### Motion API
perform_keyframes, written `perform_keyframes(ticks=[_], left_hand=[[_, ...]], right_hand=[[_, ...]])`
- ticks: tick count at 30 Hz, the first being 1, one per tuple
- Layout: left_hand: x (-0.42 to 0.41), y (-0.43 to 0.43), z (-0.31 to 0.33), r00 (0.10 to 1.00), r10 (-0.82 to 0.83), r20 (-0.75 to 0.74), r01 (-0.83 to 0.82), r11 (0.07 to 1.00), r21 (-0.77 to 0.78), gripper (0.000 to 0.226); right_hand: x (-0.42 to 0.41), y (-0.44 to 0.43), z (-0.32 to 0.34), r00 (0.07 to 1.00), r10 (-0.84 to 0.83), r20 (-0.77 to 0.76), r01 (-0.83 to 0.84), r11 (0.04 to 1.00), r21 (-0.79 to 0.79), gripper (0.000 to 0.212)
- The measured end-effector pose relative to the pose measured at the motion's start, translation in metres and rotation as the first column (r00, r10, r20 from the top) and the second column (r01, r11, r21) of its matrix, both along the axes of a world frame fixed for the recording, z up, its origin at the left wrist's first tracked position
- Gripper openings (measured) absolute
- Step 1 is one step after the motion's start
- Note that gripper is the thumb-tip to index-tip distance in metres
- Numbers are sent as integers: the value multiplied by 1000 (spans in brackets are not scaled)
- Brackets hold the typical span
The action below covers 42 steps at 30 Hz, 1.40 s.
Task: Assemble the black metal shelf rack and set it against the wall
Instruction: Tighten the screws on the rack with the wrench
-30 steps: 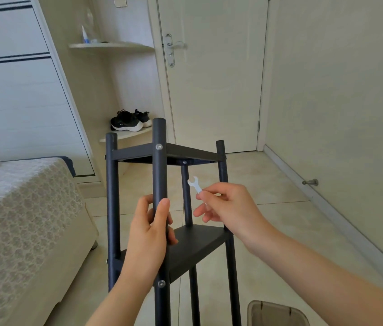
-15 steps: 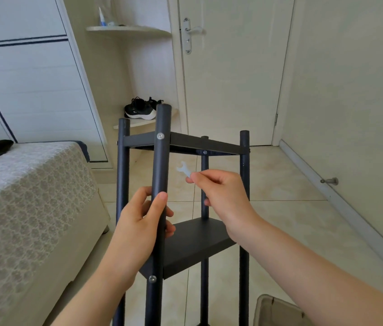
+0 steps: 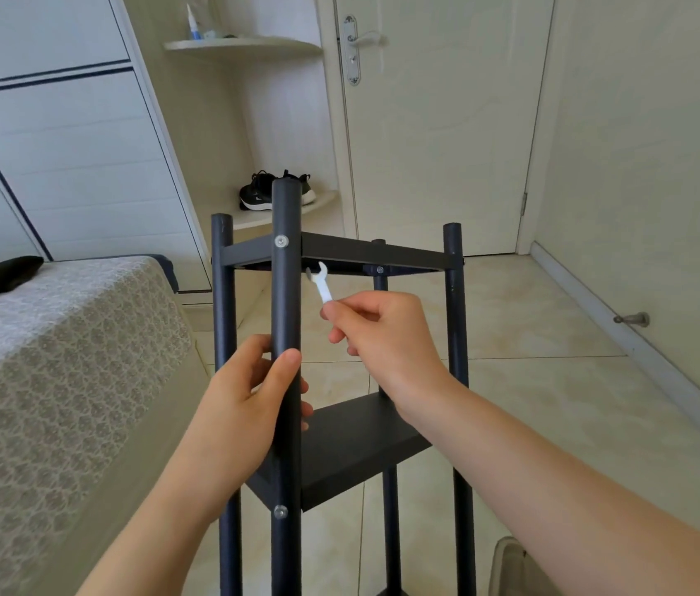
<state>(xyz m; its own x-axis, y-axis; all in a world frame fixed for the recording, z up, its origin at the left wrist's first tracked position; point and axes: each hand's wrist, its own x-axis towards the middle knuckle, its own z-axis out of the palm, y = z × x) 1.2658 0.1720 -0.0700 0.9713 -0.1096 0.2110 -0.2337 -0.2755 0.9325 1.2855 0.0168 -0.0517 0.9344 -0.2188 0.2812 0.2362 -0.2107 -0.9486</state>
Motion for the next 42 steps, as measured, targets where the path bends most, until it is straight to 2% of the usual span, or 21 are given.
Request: perform_keyframes(ticks=[8, 16, 26, 33, 42], left_hand=[[1, 14, -4, 1000, -15, -26, 15, 1000, -4, 15], [7, 25, -2, 999, -30, -11, 30, 999, 21, 15], [1, 28, -3, 996, -47, 73, 34, 985, 167, 21], [2, 29, -3, 999, -41, 20, 39, 993, 113, 11], [4, 36, -7, 998, -57, 16, 55, 994, 94, 9]], right_hand=[[6, 8, 2, 996, 57, -72, -58, 998, -19, 17], [15, 24, 7, 996, 85, -31, -86, 996, -34, 17], [18, 25, 2, 997, 79, -8, -79, 995, -60, 14], [12, 24, 3, 994, 106, 23, -102, 986, -134, 13], [7, 31, 4, 984, 176, 25, -171, 977, -128, 13]])
